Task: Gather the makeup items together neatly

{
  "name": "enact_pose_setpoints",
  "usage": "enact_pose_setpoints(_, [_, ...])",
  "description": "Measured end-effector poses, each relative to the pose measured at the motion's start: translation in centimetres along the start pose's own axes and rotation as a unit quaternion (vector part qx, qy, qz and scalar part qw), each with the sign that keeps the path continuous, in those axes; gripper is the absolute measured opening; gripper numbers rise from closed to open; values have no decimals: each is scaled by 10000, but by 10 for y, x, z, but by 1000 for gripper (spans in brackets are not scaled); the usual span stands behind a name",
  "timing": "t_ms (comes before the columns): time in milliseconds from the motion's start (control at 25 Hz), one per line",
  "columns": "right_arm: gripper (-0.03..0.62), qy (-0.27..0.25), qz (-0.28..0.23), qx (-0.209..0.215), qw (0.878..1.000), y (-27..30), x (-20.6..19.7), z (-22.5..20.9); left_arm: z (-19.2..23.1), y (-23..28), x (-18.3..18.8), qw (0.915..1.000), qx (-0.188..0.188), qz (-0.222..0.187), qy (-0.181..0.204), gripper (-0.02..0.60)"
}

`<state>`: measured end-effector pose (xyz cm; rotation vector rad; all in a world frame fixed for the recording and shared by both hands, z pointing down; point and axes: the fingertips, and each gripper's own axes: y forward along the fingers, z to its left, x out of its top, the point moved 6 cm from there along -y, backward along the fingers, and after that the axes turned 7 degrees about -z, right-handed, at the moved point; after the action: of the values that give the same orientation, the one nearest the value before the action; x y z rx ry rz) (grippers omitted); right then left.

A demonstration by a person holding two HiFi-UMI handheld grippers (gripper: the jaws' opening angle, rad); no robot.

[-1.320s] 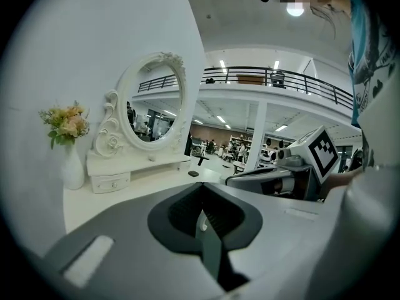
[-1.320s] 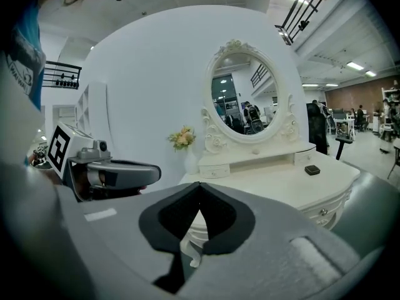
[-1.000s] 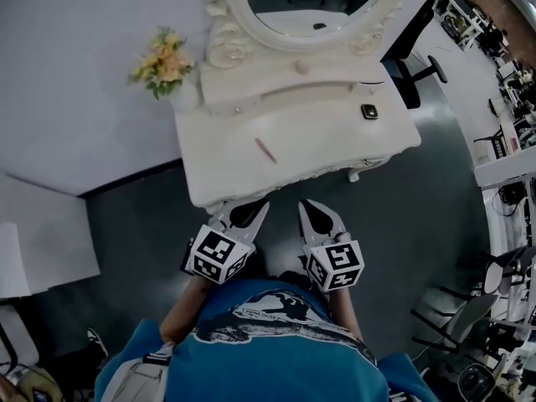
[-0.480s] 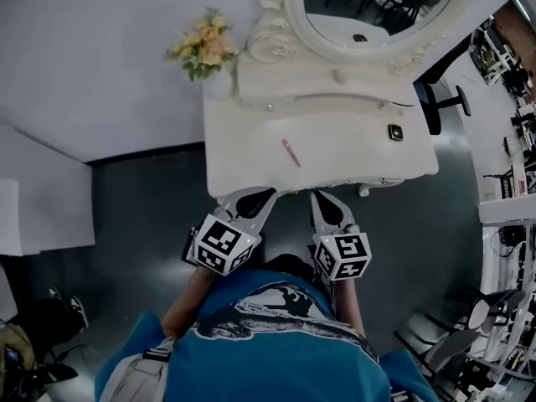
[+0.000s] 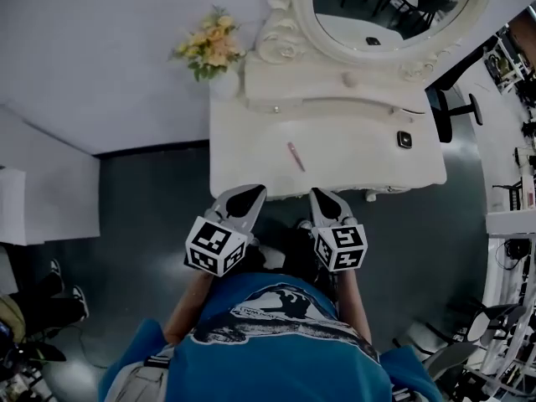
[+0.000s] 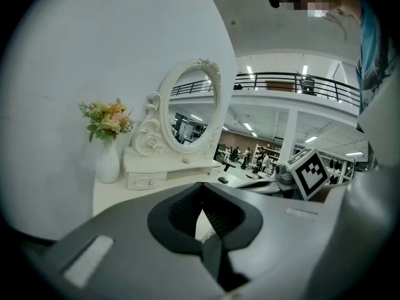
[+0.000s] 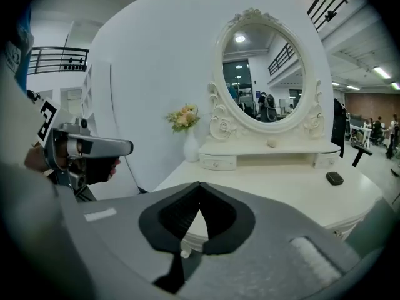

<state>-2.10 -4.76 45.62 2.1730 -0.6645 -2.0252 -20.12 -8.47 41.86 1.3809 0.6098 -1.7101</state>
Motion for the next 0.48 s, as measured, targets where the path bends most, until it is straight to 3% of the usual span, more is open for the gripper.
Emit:
enact_pose_setpoints(280, [5, -79, 402, 560, 9976, 29, -12, -29, 17, 15, 6, 9950, 976, -212, -84, 11])
enact_pose_setpoints(480, [5, -58, 762, 899, 9930, 57, -23, -54, 16, 28, 10, 9885, 1458, -349, -187, 11])
